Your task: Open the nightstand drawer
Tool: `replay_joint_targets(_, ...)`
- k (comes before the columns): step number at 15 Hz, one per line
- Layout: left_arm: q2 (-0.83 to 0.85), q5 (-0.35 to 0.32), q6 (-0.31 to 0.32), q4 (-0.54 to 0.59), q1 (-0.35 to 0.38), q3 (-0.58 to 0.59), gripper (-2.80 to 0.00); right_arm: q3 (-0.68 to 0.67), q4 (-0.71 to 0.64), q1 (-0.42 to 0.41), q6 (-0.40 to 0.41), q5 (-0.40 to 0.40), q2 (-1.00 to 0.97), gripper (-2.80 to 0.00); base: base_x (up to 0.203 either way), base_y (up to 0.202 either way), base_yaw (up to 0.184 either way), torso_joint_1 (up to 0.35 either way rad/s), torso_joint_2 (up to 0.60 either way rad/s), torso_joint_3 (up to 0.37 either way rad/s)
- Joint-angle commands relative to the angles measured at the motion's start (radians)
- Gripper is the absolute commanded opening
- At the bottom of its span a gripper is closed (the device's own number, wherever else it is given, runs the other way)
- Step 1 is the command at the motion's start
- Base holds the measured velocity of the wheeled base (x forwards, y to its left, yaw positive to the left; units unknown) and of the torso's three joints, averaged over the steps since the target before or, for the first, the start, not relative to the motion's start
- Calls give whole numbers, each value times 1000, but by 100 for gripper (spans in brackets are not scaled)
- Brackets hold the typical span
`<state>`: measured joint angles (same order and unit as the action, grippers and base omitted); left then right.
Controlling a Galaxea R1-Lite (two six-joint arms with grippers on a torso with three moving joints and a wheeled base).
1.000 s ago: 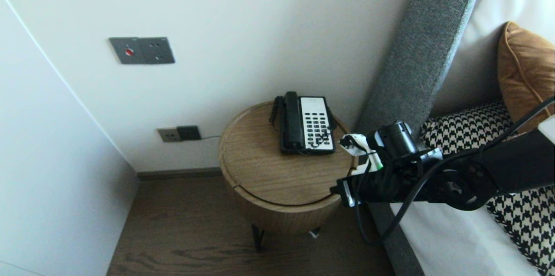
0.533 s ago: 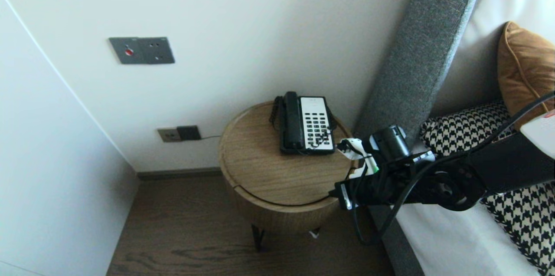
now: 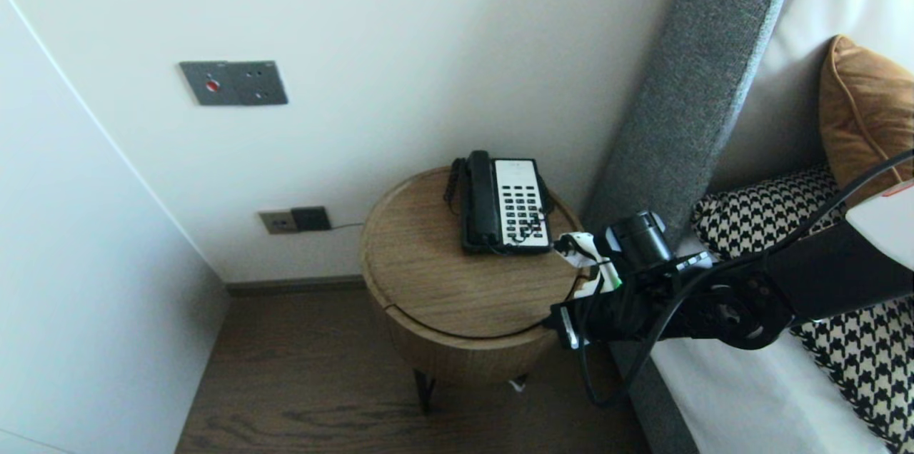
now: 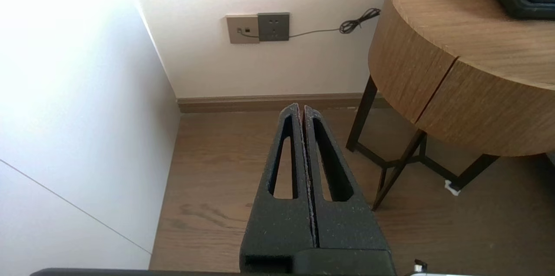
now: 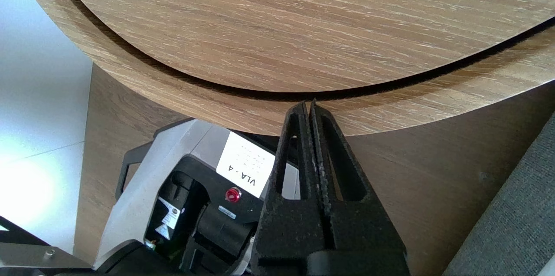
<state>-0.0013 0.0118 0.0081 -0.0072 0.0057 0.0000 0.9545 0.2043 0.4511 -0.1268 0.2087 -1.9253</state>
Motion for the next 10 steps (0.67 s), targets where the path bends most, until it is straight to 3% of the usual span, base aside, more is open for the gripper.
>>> replay_joint_targets(1, 0, 0, 0, 0, 0, 0, -280, -2, 0, 0, -1, 1, 0, -280, 0, 0, 0, 0, 0, 0)
replay_joint_targets(10, 0, -1, 1, 1, 0, 0, -280, 0, 1, 1, -1, 1, 5, -280, 0, 0, 0, 0, 0, 0)
